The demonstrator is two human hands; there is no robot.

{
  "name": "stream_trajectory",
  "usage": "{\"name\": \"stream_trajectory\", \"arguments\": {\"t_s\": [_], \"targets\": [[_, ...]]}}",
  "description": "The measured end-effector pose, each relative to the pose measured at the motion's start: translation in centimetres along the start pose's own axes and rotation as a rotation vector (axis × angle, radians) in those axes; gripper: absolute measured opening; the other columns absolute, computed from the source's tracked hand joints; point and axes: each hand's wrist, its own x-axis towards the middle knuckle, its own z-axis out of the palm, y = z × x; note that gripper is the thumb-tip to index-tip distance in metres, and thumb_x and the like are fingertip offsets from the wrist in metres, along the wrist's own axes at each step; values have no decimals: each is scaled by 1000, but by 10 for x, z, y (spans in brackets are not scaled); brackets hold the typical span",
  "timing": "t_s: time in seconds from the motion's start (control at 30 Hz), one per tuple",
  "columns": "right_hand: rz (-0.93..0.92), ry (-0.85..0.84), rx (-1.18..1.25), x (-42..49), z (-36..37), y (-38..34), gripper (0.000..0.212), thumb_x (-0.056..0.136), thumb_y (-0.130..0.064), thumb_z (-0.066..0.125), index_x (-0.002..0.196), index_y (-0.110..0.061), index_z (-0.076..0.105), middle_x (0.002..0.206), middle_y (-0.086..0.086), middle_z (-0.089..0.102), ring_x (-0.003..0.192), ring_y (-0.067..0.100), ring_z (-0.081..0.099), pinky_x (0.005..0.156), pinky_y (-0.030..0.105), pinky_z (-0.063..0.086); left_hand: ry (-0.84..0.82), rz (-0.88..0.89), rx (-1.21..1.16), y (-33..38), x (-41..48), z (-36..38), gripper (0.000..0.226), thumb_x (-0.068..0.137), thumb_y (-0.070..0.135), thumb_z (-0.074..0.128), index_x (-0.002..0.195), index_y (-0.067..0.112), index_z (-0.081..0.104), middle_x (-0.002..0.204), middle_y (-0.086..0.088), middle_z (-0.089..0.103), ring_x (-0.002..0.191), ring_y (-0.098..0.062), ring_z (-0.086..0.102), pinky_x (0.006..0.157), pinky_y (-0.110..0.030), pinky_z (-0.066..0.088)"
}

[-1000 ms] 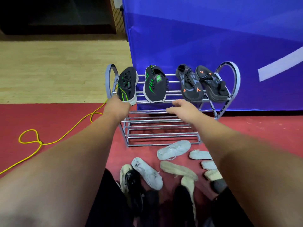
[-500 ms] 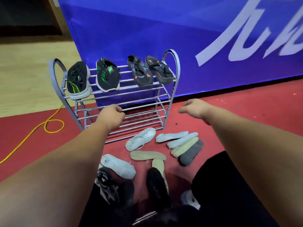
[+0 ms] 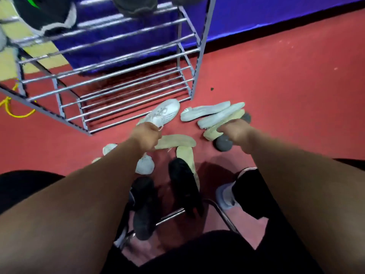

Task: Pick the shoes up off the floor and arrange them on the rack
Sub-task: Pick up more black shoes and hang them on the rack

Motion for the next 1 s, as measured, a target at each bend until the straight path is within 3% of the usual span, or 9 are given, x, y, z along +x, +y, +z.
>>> {"name": "stream_trajectory", "arguments": {"t_s": [0.13, 0.23, 0.3, 0.4, 0.57, 0.73, 0.83, 0.93, 1.0], "targets": [[63, -127, 75, 26, 75, 21, 10, 93, -22, 68, 89, -16, 61, 84, 4, 60, 75, 21, 55, 56, 27, 41, -21, -138, -34, -59, 25, 27, 24, 96, 11, 59, 115, 0, 68, 96, -12, 67, 83, -27, 66, 84, -47, 62], [47, -251, -26, 43, 132, 32, 16, 93, -26, 70, 96, -11, 71, 93, 7, 68, 83, 23, 62, 69, 29, 48, -27, -273, -86, -102, 31, 38, 29, 97, 8, 57, 124, -1, 65, 100, -11, 64, 87, -27, 63, 86, -45, 60], [104, -306, -53, 54, 166, 38, 29, 91, -21, 69, 115, -4, 72, 102, 10, 67, 92, 23, 63, 79, 32, 51, -13, -360, -114, -134, 33, 42, 26, 97, 8, 57, 121, 1, 65, 99, -12, 64, 86, -28, 62, 89, -48, 58], [83, -306, -156, 60, 193, 45, 21, 92, -16, 67, 112, -9, 68, 102, 12, 63, 91, 26, 61, 69, 29, 46, -18, -423, -60, -172, 33, 40, 25, 93, 13, 60, 116, 5, 68, 97, -11, 67, 83, -28, 65, 84, -47, 61], [115, -250, -257, 71, 218, 42, 42, 89, -21, 69, 130, -18, 61, 124, 19, 64, 112, 40, 64, 91, 40, 55, -14, -539, -79, -213, 35, 31, 11, 91, 12, 62, 101, 14, 65, 93, -12, 66, 81, -29, 66, 79, -45, 62], [139, -237, -309, 84, 228, 43, 39, 88, -23, 74, 123, -9, 64, 118, 18, 67, 108, 38, 67, 92, 43, 57, -79, -505, 11, -234, 44, 43, 25, 73, 23, 63, 94, 12, 72, 76, -14, 65, 68, -34, 66, 72, -41, 57], [204, -238, -236, 88, 237, 47, 49, 78, -29, 83, 118, -7, 67, 112, 17, 70, 100, 35, 71, 89, 42, 59, -106, -476, 42, -237, 45, 53, 40, 72, 27, 64, 111, 23, 70, 95, -15, 73, 90, -38, 72, 79, -42, 60], [269, -240, -167, 93, 244, 58, 62, 62, -35, 86, 116, -9, 68, 112, 18, 69, 91, 33, 72, 84, 44, 63, -198, -433, 101, -231, 41, 64, 44, 81, 20, 68, 124, 30, 67, 103, -9, 72, 71, -21, 66, 63, -22, 51], [272, -248, -195, 96, 244, 67, 63, 63, -33, 84, 118, -9, 68, 112, 18, 69, 89, 31, 72, 79, 38, 63, -319, -376, 223, -229, 39, 74, 56, 84, 22, 69, 137, 36, 60, 122, -8, 66, 91, -20, 67, 77, -22, 52]]}}
